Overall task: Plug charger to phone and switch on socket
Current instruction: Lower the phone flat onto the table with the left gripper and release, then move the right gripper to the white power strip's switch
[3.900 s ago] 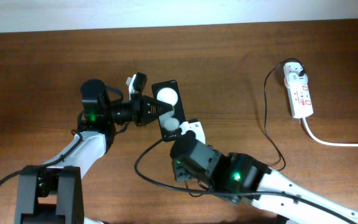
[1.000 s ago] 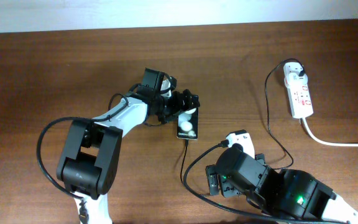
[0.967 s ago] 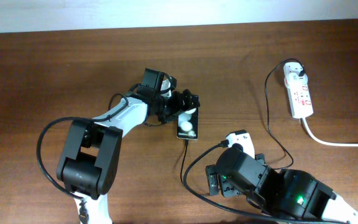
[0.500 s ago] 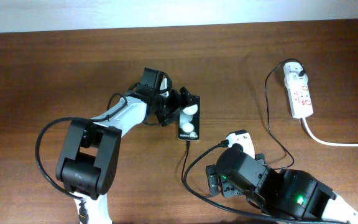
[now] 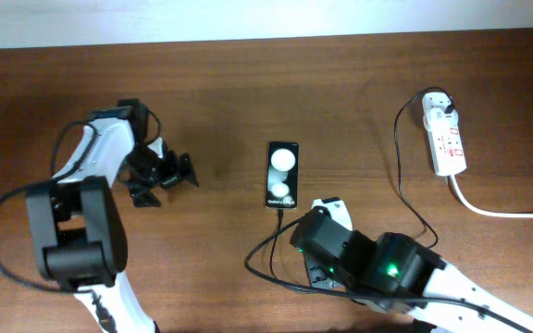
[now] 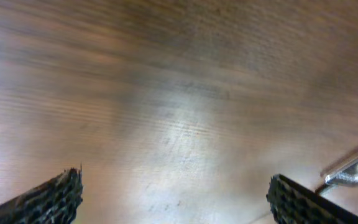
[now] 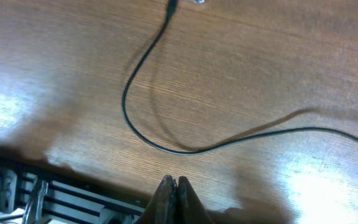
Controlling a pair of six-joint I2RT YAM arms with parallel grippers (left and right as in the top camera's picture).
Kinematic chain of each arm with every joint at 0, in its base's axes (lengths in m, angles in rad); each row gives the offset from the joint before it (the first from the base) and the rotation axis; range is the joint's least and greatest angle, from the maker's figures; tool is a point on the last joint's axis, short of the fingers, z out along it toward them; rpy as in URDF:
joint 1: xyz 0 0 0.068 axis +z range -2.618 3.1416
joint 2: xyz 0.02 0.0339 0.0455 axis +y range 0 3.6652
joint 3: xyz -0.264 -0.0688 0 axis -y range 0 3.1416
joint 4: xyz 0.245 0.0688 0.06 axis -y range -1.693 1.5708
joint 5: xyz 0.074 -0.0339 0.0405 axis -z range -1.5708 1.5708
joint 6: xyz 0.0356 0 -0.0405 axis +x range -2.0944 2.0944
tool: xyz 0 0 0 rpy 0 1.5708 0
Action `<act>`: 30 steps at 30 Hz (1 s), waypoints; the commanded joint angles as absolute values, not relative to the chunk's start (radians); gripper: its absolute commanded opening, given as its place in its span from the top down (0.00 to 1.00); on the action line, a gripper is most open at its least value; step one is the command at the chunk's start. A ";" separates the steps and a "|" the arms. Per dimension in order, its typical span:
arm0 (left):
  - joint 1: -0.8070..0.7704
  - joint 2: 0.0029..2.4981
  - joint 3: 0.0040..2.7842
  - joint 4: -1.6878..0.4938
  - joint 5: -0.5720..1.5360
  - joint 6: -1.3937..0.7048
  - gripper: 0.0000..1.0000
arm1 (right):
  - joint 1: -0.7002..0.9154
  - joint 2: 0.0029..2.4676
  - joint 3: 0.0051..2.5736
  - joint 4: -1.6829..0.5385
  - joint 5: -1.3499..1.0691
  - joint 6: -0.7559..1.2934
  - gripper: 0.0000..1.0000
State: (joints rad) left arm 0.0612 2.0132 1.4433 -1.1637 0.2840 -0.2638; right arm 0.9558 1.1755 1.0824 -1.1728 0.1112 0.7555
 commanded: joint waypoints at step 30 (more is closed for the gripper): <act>0.037 0.275 1.473 -1.633 0.007 -0.189 0.01 | -0.376 2.170 1.981 -1.182 0.003 0.632 0.96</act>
